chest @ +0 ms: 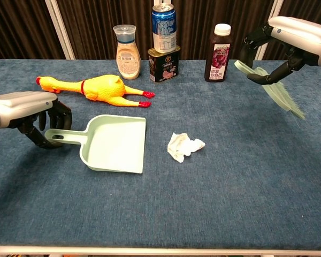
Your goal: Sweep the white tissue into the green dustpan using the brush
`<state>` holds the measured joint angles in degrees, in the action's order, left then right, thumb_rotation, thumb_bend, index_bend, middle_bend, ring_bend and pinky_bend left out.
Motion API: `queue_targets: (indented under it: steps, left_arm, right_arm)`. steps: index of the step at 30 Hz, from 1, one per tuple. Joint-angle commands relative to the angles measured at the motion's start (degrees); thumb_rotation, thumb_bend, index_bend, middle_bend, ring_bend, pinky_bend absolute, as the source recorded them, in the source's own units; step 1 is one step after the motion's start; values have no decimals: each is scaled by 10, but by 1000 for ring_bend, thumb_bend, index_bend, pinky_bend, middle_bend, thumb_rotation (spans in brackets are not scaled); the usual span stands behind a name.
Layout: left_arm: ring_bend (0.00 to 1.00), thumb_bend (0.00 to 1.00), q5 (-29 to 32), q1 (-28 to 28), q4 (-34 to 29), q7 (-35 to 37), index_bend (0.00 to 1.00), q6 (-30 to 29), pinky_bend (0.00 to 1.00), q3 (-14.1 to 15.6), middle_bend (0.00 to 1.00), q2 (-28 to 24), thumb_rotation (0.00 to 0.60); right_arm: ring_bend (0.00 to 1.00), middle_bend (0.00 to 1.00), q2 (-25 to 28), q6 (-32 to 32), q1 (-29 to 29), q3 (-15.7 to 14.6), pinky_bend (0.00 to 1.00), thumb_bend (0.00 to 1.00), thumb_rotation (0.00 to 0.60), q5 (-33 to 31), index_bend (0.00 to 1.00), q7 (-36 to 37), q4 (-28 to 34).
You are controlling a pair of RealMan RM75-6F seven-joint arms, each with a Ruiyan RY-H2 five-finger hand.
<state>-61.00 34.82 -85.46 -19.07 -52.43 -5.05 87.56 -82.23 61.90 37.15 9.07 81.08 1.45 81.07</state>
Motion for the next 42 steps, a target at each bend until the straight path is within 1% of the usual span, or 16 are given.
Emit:
queue_targets:
  steps: [1,6,12,18,24,29,39,42]
  left_arm:
    - [476,311,-4,0,-2,6,597,1,500,0,575,-3,600]
    - [479,312,-11,7,-11,23,600,15,499,0,578,-9,600]
    - [479,312,-18,30,-17,38,598,47,492,-7,576,-13,600]
    - [479,312,10,52,-19,18,598,65,492,-14,576,-15,600]
    - [479,311,53,64,-24,2,597,73,493,-14,576,-12,600]
    - [480,310,89,77,-33,6,596,89,496,-18,576,-18,600]
    - [480,310,117,89,-39,29,595,100,497,-19,576,-21,600]
    - [479,309,118,91,-37,36,595,100,497,-19,576,-19,600]
  right_arm:
    - [294,593,-1,1,1,-2,49,431,600,7,738,10,4]
    - [294,594,4,-4,3,-9,49,447,600,26,740,54,37]
    - [294,595,8,-13,5,-21,49,455,600,41,746,98,82]
    - [294,594,-21,-11,-1,-29,46,455,600,37,751,126,78]
    - [294,594,-82,9,-10,-33,23,469,600,40,756,140,42]
    - [293,594,-133,25,-7,-23,14,469,600,44,757,139,7]
    - [293,594,-238,59,10,-1,6,475,600,61,760,160,-69]
    - [293,594,-262,66,15,3,3,499,600,65,760,167,-91]
